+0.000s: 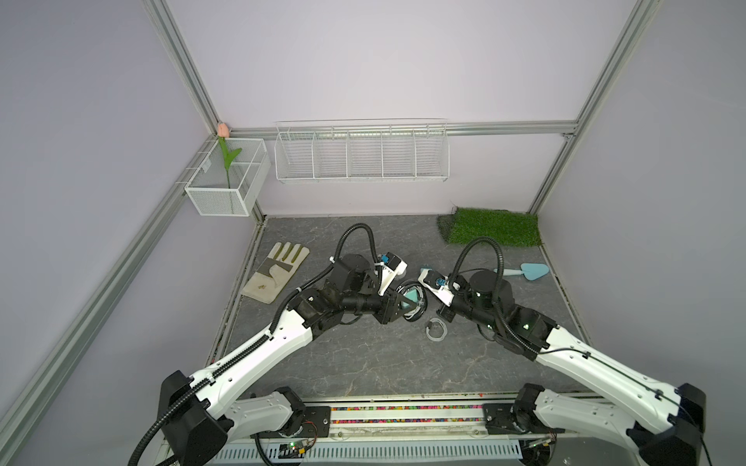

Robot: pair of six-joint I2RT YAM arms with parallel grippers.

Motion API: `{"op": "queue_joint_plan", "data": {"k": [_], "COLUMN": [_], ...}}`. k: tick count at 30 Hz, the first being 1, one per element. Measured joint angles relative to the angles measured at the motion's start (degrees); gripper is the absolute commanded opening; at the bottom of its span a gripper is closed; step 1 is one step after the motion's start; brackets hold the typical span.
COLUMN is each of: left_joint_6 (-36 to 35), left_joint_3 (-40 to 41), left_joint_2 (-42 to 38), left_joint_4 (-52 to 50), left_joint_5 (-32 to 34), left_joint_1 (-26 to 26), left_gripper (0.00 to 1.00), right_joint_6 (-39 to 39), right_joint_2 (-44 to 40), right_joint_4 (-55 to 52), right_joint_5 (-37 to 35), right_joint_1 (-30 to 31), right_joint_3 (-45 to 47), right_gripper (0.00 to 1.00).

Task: Pack away charging kits
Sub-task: Zip the zipper on the storage bag.

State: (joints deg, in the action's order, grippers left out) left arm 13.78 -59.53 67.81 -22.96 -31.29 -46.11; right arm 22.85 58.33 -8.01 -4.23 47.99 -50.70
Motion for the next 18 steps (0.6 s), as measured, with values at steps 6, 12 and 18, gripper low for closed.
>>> {"op": "queue_joint_plan", "data": {"k": [6, 12, 18], "left_joint_6": [-1.0, -2.0, -1.4], "left_joint_3": [-1.9, -3.4, -4.0], "left_joint_2": [0.9, 3.6, 3.3], "left_joint_4": [-0.2, -1.5, -1.6], "left_joint_5": [0.4, 1.9, 3.5], "left_joint_1": [-0.8, -2.1, -2.5], "left_gripper": [0.00, 0.00, 0.07], "right_joint_6": [1.3, 2.0, -4.3], "right_joint_2": [0.5, 0.5, -2.6], "right_joint_4": [-3.9, -5.3, 2.2], "right_joint_5": [1.2, 1.3, 2.3], "right_joint_1": [-0.7, -1.2, -1.3], "right_joint_3": [-4.1, -4.1, 1.4], "right_gripper": [0.06, 0.06, 0.06]}}
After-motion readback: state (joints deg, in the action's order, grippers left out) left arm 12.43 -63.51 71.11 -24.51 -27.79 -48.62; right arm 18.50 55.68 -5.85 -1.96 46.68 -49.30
